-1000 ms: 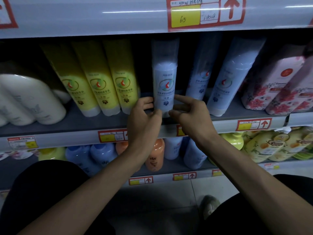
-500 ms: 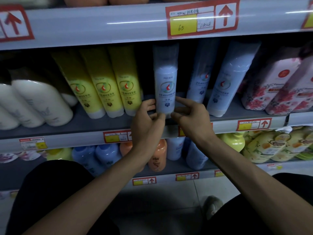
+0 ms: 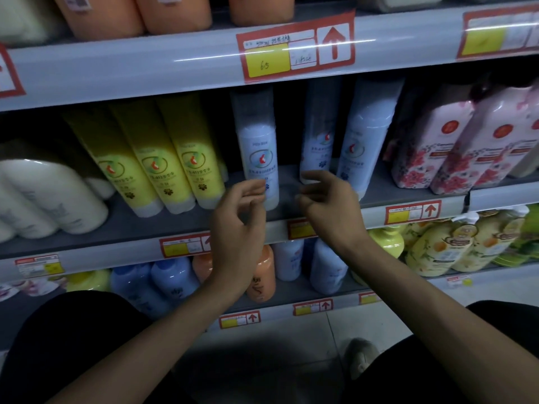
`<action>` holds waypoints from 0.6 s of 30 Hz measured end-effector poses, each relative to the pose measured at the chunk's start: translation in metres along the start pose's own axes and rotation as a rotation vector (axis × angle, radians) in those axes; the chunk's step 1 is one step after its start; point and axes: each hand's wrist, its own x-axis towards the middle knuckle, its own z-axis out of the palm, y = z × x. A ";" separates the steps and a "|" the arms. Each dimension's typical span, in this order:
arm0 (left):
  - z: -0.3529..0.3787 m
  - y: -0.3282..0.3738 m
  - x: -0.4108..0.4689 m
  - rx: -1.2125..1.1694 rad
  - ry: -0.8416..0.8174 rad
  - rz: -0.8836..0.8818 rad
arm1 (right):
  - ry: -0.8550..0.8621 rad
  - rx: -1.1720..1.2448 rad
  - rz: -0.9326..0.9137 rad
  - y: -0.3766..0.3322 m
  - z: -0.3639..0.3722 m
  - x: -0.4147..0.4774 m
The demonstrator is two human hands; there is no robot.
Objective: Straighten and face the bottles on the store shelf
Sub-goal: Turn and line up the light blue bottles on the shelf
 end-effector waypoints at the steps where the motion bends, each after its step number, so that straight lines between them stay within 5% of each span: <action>1: 0.003 0.003 -0.003 -0.004 -0.040 0.024 | 0.028 -0.017 -0.011 0.001 -0.004 0.000; 7: 0.028 0.017 -0.009 -0.091 -0.242 -0.007 | 0.087 -0.032 -0.027 0.006 -0.016 0.003; 18: 0.072 0.017 0.026 -0.238 -0.196 -0.289 | 0.064 0.052 -0.059 0.014 -0.009 0.012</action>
